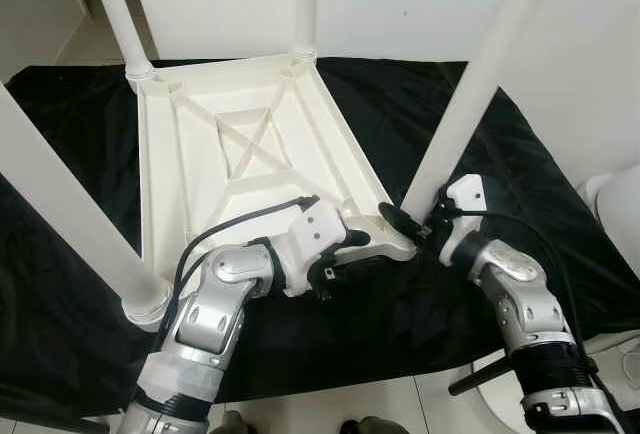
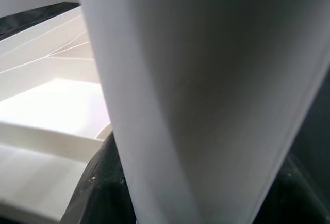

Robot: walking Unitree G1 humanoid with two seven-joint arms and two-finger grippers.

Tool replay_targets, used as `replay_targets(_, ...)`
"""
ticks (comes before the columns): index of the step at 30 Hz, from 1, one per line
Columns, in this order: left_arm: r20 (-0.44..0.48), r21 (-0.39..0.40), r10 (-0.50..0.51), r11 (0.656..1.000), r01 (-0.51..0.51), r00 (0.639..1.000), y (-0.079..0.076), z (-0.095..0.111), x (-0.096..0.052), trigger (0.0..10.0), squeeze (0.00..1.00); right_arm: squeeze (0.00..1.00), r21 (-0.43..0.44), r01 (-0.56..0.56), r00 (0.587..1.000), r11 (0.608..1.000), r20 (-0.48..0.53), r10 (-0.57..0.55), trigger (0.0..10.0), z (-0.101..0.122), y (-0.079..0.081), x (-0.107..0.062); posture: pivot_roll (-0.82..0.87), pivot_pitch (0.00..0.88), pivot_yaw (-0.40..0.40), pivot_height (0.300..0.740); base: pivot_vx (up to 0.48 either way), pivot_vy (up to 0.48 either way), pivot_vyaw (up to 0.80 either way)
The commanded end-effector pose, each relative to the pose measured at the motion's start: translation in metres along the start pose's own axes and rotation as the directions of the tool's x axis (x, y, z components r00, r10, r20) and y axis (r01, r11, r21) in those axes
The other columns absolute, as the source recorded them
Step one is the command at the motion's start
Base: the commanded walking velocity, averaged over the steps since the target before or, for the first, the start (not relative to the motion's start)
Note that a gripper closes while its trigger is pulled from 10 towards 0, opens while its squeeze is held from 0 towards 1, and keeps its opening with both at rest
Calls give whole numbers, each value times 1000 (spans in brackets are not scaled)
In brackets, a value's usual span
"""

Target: Building children table

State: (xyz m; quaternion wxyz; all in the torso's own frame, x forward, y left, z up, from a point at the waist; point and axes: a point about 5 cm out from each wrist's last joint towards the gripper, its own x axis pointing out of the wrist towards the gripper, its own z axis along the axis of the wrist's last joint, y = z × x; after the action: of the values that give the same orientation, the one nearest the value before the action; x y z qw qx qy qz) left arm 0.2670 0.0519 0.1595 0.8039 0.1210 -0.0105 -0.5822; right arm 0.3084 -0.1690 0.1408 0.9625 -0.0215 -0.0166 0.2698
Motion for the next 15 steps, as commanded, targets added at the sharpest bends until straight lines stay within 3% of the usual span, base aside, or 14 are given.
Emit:
replay_targets(1, -7, -10, 135, 991, -135, 991, 6, -3, 0, 10000, 0, 0, 37, 61, 996, 997, 67, -64, 10000, 11, 0, 0, -114, 60, -9, 740, 0, 0, 0)
replay_targets(5, -10, -13, 129, 991, -130, 992, 4, -4, 1, 10000, 0, 0, -23, 228, 966, 973, 130, -223, 10000, 20, 13, 3, -116, 61, -12, 740, 0, 0, 0)
replay_targets(7, -9, -14, 129, 992, -129, 992, 4, -4, 1, 10000, 0, 0, -25, 246, 961, 969, 134, -241, 10000, 21, 14, 3, -116, 61, -12, 740, 0, 0, 0)
replay_targets(8, -11, -23, 141, 990, -141, 990, 6, -5, 0, 10000, 0, 0, -10, 436, 895, 900, 107, -433, 10000, 13, 21, 3, -116, 60, -14, 740, 0, 0, 0)
replay_targets(9, -11, -23, 141, 990, -141, 990, 6, -5, 0, 10000, 0, 0, -10, 436, 895, 900, 107, -433, 10000, 13, 21, 3, -116, 60, -14, 740, 0, 0, 0)
replay_targets(11, -12, -27, 145, 989, -146, 989, 6, -5, 0, 10000, 0, 0, 19, 537, 839, 843, 86, -537, 10000, 8, 34, 5, -111, 61, -16, 740, 0, 0, 0)
replay_targets(12, -12, -27, 145, 989, -146, 989, 5, -5, 0, 10000, 0, 0, 40, 550, 831, 834, 79, -551, 10000, 8, 40, 7, -111, 61, -16, 740, 0, 0, 0)
replay_targets(13, -14, -26, 145, 989, -145, 989, 5, -6, -1, 10000, 0, 0, 87, 516, 848, 852, 85, -522, 10000, 11, 50, 12, -113, 63, -12, 740, 0, 0, 0)
replay_targets(15, -15, -26, 145, 989, -145, 989, 5, -6, -1, 10000, 0, 0, 104, 485, 864, 869, 96, -494, 10000, 14, 54, 15, -113, 63, -12, 740, 0, 0, 0)
